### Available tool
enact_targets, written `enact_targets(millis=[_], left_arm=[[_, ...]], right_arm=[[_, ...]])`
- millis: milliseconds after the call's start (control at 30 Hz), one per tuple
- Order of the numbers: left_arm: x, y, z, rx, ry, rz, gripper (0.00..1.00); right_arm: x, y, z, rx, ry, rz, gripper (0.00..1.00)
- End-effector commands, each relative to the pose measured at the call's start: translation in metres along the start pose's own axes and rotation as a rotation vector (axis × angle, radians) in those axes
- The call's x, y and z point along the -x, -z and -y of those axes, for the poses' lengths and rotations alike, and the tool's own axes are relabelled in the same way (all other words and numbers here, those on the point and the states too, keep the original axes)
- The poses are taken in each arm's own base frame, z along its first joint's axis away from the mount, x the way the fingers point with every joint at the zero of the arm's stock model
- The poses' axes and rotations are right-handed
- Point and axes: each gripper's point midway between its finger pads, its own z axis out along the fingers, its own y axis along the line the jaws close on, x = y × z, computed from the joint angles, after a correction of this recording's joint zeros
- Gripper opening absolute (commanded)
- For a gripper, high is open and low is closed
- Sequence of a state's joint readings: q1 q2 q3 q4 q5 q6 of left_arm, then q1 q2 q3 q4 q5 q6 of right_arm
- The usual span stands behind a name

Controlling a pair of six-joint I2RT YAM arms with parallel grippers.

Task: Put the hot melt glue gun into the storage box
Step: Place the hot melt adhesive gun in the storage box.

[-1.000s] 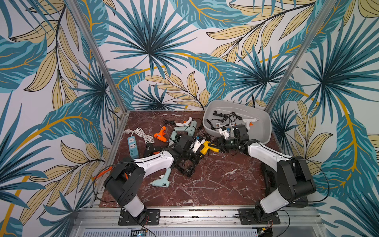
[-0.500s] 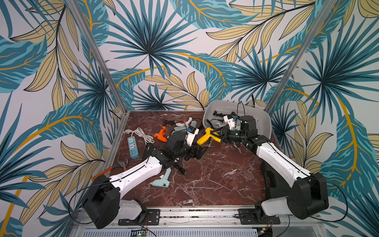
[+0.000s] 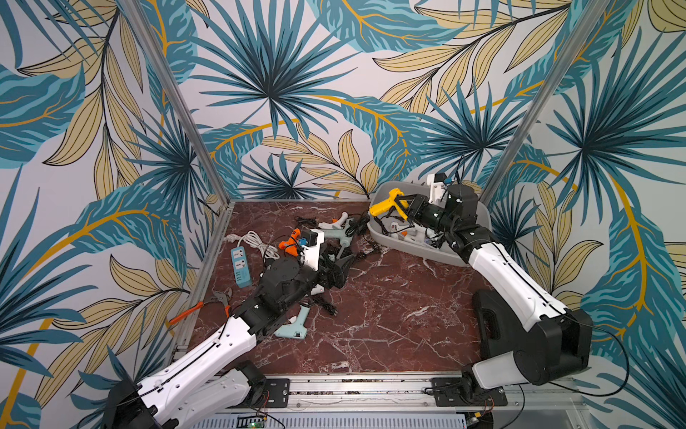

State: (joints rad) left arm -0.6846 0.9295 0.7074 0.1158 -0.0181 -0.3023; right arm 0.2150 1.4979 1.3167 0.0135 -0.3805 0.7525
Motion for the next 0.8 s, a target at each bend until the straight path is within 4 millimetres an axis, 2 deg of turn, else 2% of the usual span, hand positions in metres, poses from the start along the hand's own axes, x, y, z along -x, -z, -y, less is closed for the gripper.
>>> enact_targets(millis=[0, 200, 400, 767], left_arm=[[-0.012, 0.005, -0.019, 0.092, -0.010, -0.019, 1.00], [-0.018, 0.009, -0.027, 0.130, -0.015, -0.029, 1.00], [-0.023, 0.004, -0.029, 0.136, -0.019, -0.050, 1.00], [-0.032, -0.005, -0.030, 0.137, -0.017, -0.086, 1.00]], right_arm=[[0.047, -0.001, 0.008, -0.020, 0.015, 0.202, 0.00], [0.075, 0.001, 0.045, -0.037, -0.028, 0.334, 0.00], [0.086, 0.009, 0.102, -0.070, -0.113, 0.438, 0.00], [0.101, -0.013, 0.199, -0.064, -0.259, 0.490, 0.00]])
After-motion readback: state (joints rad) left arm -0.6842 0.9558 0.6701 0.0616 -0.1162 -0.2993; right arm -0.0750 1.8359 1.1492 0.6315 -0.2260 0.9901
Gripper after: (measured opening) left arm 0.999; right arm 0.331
